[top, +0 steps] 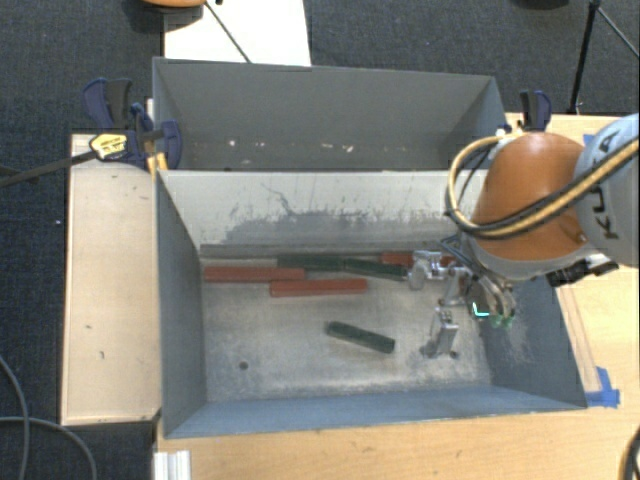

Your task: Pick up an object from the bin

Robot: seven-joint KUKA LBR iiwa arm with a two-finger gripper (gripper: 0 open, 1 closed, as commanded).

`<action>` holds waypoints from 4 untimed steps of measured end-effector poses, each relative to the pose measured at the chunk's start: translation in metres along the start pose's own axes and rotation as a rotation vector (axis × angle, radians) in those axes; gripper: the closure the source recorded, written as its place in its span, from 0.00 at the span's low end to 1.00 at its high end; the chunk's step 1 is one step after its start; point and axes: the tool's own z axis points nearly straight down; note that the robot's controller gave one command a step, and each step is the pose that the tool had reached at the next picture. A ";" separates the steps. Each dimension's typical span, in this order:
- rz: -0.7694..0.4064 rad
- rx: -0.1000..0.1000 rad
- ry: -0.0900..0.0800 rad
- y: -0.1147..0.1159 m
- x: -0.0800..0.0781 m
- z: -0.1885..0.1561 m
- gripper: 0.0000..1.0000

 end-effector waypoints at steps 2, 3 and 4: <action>-0.038 -0.002 -0.007 0.067 -0.027 0.084 1.00; -0.039 -0.001 -0.008 0.066 -0.027 0.086 0.00; -0.039 0.000 -0.008 0.065 -0.027 0.086 0.00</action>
Offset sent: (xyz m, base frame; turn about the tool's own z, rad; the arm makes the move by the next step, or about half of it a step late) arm 0.0260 0.0646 -0.0874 -0.0360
